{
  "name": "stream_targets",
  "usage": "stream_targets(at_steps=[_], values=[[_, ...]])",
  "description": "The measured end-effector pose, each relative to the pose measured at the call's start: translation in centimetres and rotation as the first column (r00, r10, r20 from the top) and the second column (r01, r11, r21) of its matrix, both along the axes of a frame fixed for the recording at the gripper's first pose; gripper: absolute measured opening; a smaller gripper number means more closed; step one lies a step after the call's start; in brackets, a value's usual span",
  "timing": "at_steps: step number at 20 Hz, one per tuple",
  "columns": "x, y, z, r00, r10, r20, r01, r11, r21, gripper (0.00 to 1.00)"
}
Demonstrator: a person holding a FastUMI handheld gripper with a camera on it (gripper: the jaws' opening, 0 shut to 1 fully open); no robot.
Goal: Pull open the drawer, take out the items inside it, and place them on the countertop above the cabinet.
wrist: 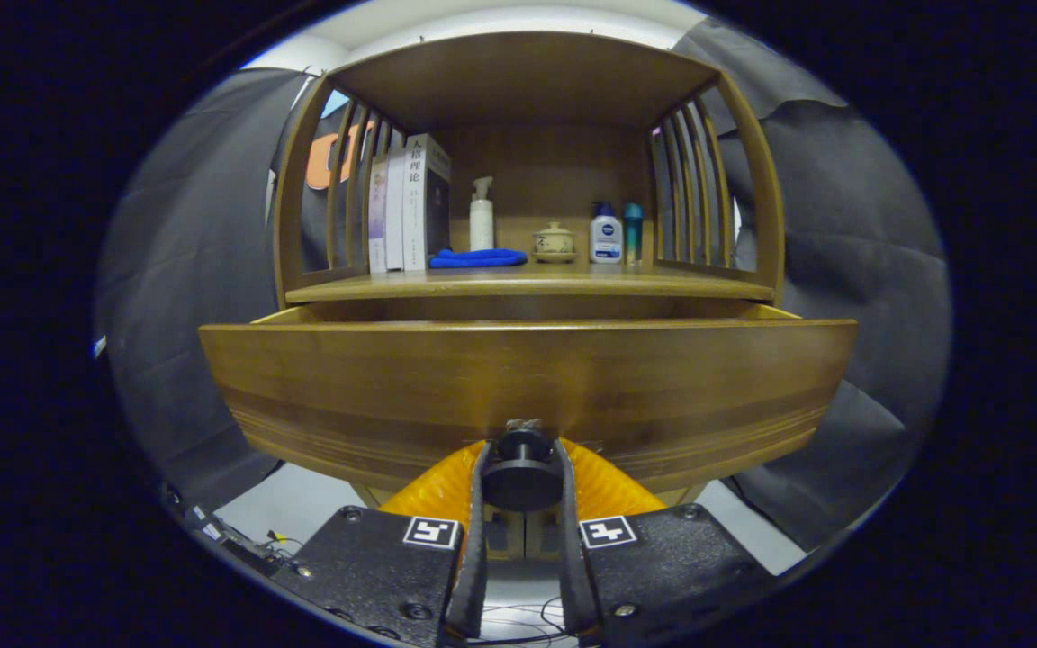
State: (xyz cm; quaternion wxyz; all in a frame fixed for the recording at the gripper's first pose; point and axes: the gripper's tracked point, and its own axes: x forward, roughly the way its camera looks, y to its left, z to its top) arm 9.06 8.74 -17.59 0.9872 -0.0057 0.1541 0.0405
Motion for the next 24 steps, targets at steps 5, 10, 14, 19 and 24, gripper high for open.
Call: stream_targets(at_steps=[5, 10, 14, 19, 24], values=[[-2.7, -0.4, -0.2, 1.000, 0.011, -0.015, -0.010, 1.000, 0.015, 0.36], [-5.1, -0.8, -1.1, 0.999, -0.002, -0.035, 0.003, 0.999, 0.035, 0.36], [-6.2, -0.7, -1.2, 0.999, 0.003, -0.035, -0.002, 0.999, 0.034, 0.36], [-6.8, -0.6, -1.1, 0.999, -0.004, -0.042, 0.005, 1.000, 0.024, 0.36], [-6.7, -0.7, -1.2, 1.000, 0.009, -0.018, -0.009, 1.000, -0.004, 0.36]])
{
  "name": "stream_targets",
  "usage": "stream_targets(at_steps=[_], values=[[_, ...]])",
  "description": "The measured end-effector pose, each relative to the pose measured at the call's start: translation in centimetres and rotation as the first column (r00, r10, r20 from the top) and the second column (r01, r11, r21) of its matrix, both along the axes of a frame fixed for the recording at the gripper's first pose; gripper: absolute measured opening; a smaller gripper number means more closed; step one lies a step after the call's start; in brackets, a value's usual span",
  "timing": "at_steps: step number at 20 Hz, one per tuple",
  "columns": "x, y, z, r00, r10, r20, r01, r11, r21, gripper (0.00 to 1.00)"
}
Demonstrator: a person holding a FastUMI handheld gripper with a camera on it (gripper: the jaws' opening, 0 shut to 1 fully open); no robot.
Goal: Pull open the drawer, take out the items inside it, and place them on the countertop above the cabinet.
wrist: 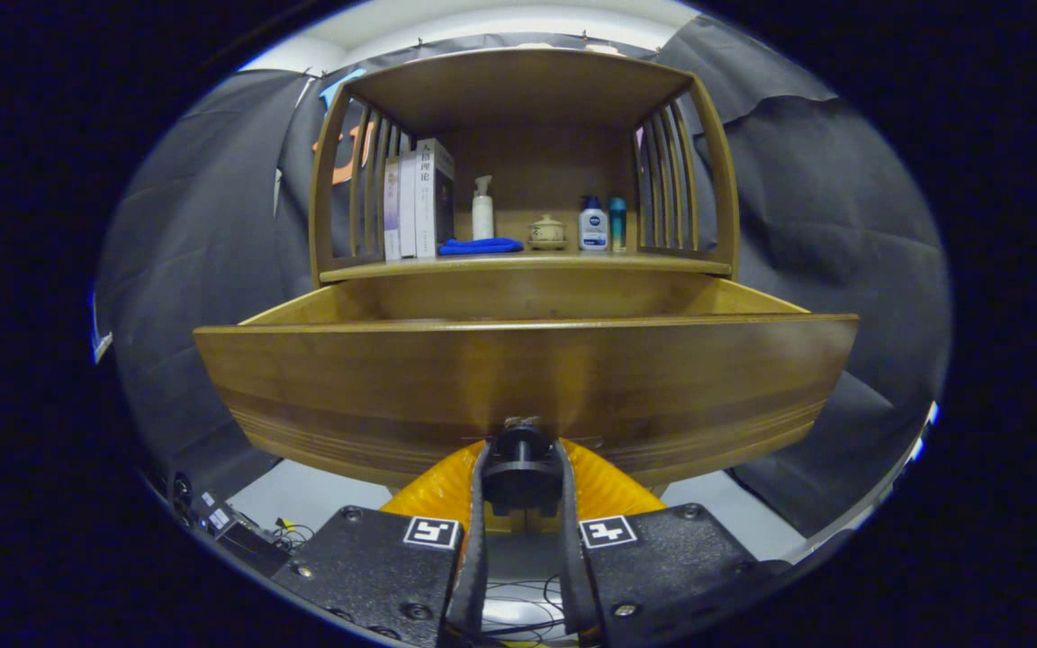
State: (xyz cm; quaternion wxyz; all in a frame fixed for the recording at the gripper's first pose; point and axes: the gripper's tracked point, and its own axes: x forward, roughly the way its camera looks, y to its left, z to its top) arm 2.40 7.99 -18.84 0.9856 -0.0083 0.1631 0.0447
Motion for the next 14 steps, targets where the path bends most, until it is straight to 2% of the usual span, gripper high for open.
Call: stream_targets(at_steps=[1, 5, 7, 14], values=[[-0.1, 0.0, 0.0, 1.000, 0.014, 0.004, -0.014, 1.000, 0.003, 0.40], [-1.1, -2.7, 0.5, 1.000, -0.018, 0.003, 0.018, 0.999, 0.048, 0.81], [-2.1, -2.3, 1.5, 1.000, 0.011, -0.020, -0.009, 0.996, 0.089, 1.00], [-1.7, -3.9, 11.0, 0.996, 0.000, 0.089, -0.008, 0.996, 0.088, 0.99]])
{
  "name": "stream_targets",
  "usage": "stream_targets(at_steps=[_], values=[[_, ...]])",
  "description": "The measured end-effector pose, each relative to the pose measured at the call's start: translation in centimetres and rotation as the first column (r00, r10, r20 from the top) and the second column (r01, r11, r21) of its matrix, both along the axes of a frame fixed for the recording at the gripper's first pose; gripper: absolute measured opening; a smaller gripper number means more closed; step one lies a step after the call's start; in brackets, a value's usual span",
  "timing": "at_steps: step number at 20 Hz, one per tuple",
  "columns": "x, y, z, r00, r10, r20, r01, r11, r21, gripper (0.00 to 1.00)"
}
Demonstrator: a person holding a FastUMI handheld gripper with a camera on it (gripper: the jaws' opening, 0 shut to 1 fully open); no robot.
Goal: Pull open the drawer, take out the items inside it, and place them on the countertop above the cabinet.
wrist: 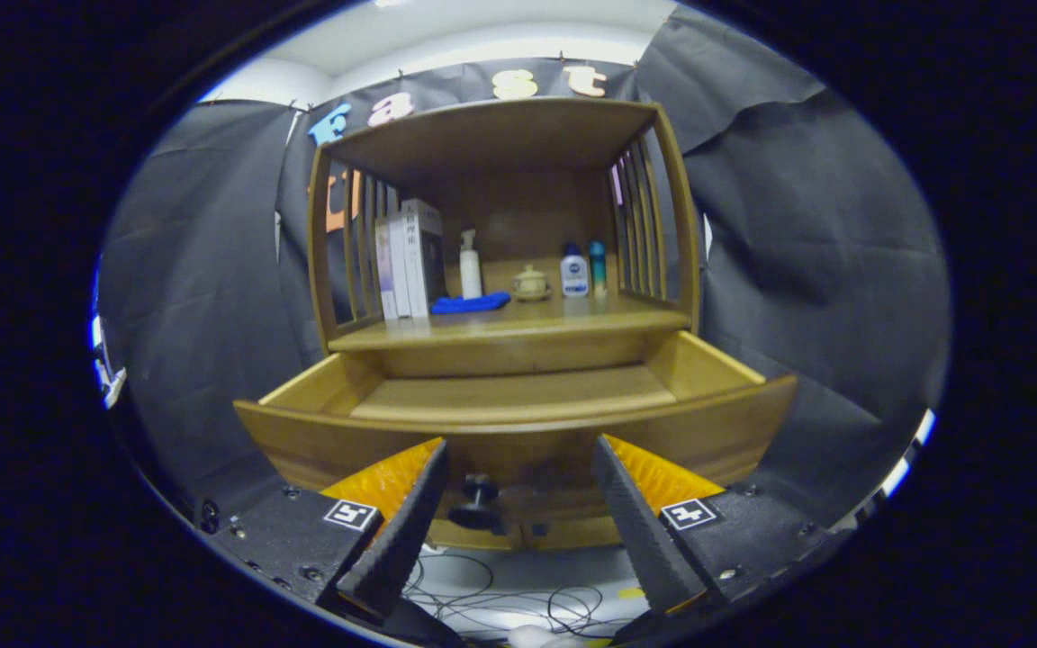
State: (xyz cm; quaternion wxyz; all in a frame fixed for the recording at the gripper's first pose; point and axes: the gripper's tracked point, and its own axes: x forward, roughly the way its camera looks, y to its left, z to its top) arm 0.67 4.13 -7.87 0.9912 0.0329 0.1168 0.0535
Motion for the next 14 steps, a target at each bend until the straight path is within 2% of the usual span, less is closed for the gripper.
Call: stream_targets(at_steps=[3, 8, 14], values=[[2.1, 0.7, 4.0, 1.000, 0.023, 0.007, -0.024, 1.000, 0.018, 1.00], [8.2, 2.0, 9.1, 1.000, 0.012, 0.002, -0.012, 1.000, 0.009, 1.00], [15.6, 4.4, 9.9, 0.990, 0.016, -0.140, -0.021, 0.999, -0.033, 1.00]])
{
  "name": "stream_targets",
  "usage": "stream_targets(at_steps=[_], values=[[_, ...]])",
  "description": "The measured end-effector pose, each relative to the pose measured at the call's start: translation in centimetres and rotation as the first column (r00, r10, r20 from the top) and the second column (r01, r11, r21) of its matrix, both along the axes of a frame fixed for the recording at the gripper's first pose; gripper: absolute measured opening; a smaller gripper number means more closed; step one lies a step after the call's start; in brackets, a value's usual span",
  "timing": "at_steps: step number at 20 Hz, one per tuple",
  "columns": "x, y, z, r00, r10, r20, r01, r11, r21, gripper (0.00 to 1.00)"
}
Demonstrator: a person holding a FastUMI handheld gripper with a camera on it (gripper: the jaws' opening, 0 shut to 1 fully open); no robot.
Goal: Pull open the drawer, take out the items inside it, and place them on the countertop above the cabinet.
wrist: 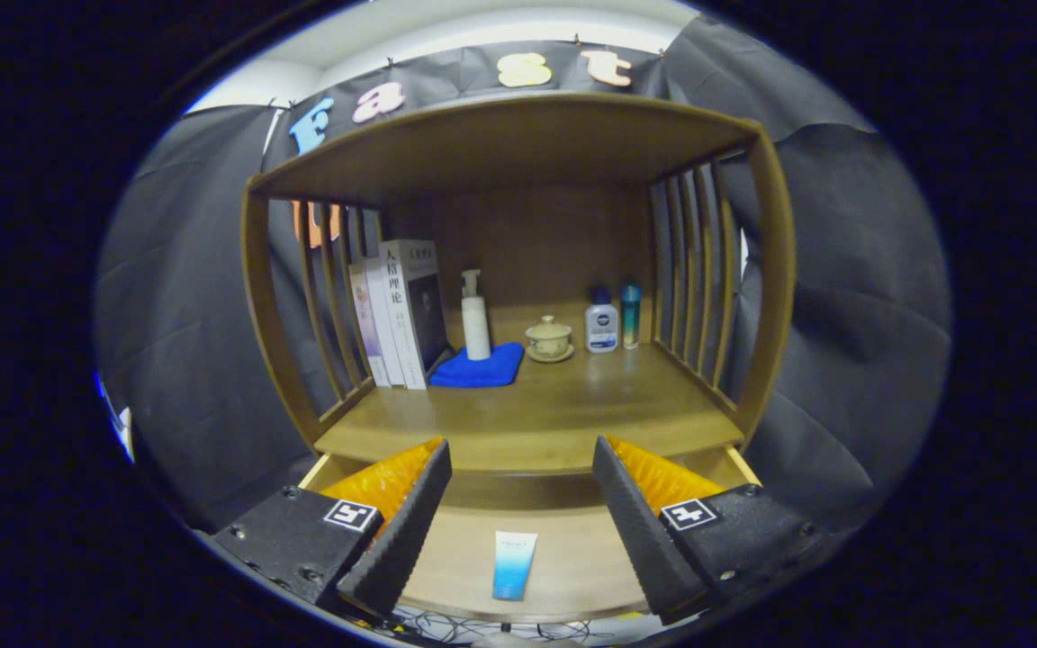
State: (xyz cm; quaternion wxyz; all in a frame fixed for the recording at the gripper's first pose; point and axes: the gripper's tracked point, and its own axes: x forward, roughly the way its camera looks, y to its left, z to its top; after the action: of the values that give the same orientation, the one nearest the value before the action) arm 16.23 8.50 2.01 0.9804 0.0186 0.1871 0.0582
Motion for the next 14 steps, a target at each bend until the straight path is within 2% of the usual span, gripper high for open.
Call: stream_targets(at_steps=[2, 6, 10, 14], values=[[1.5, 0.8, -1.6, 0.995, 0.002, -0.100, -0.004, 1.000, -0.018, 1.00], [3.4, 2.1, -5.9, 0.957, 0.021, -0.289, -0.040, 0.997, -0.062, 1.00], [3.2, 2.3, -10.7, 0.880, 0.000, -0.475, -0.052, 0.994, -0.096, 1.00], [1.5, 2.0, -15.1, 0.773, -0.029, -0.634, -0.069, 0.989, -0.129, 0.99]])
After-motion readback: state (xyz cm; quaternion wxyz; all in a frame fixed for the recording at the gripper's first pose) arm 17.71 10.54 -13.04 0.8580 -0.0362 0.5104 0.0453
